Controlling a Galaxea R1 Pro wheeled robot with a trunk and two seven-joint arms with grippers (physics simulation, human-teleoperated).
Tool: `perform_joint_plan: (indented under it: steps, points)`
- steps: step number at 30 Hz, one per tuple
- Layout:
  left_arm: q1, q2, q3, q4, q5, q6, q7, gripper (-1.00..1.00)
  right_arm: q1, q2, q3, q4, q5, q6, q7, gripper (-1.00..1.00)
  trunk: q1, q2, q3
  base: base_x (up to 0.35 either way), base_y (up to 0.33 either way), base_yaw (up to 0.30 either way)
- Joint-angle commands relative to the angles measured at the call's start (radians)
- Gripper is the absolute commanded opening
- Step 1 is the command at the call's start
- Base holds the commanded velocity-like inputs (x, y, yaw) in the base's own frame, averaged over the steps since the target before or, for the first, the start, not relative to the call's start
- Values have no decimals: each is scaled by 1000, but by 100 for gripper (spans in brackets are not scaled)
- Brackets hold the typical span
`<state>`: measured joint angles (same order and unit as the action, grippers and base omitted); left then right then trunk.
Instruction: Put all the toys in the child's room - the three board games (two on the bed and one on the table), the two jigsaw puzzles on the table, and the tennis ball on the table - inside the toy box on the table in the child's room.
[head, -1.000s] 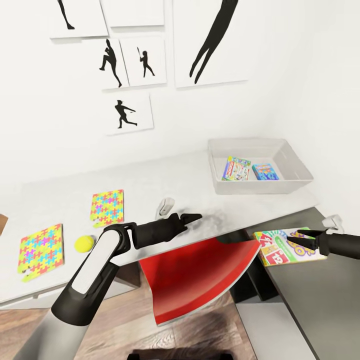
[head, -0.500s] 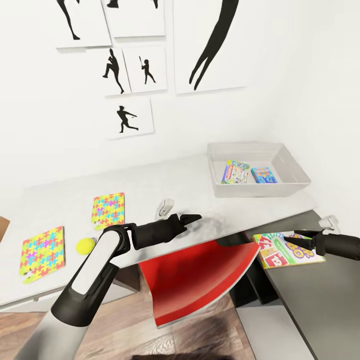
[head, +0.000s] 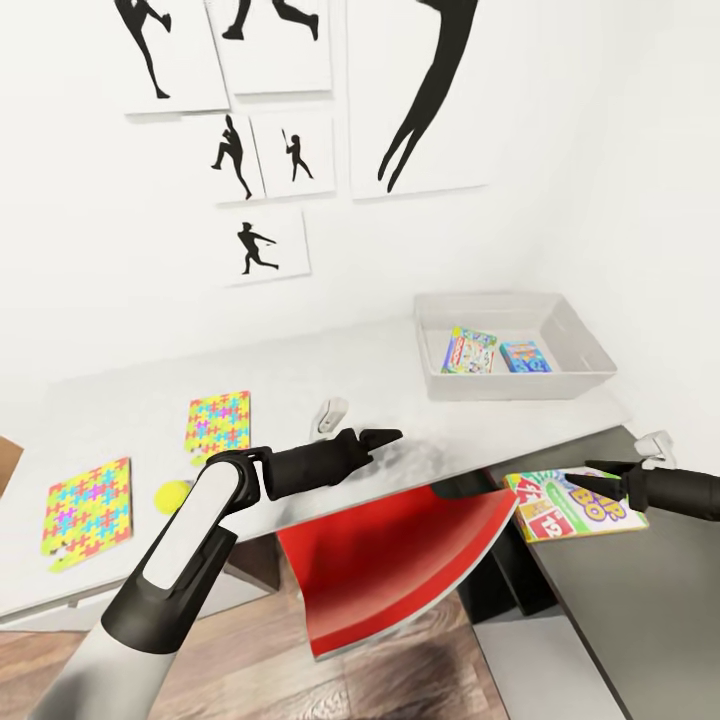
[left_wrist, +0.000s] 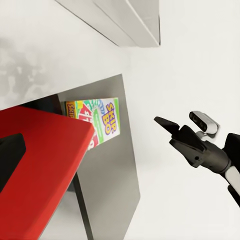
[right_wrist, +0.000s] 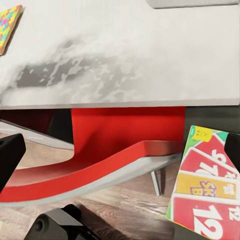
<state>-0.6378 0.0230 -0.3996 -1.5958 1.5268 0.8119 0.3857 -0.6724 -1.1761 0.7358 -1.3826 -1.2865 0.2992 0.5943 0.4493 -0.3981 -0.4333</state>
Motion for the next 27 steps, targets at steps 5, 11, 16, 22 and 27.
perform_joint_plan:
  steps: [5, 11, 16, 22, 27]
  points:
    - [-1, 1, -1, -1, 10, -1, 10, 100, -4, 0, 5, 0, -10, 6, 1, 100, 1, -2, 7, 0, 0, 0]
    - [0, 1, -1, -1, 10, -1, 10, 100, -4, 0, 5, 0, -11, 6, 1, 100, 1, -2, 17, 0, 0, 0]
    - [0, 2, 0, -1, 10, -1, 10, 100, -4, 0, 5, 0, -11, 6, 1, 100, 1, -2, 25, 0, 0, 0]
    - [1, 3, -1, -1, 10, -1, 11, 100, -4, 0, 5, 0, -11, 6, 1, 100, 1, -2, 35, 0, 0, 0]
    - [1, 3, -1, -1, 10, -1, 11, 100, -4, 0, 5, 0, -11, 6, 1, 100, 1, -2, 43, 0, 0, 0]
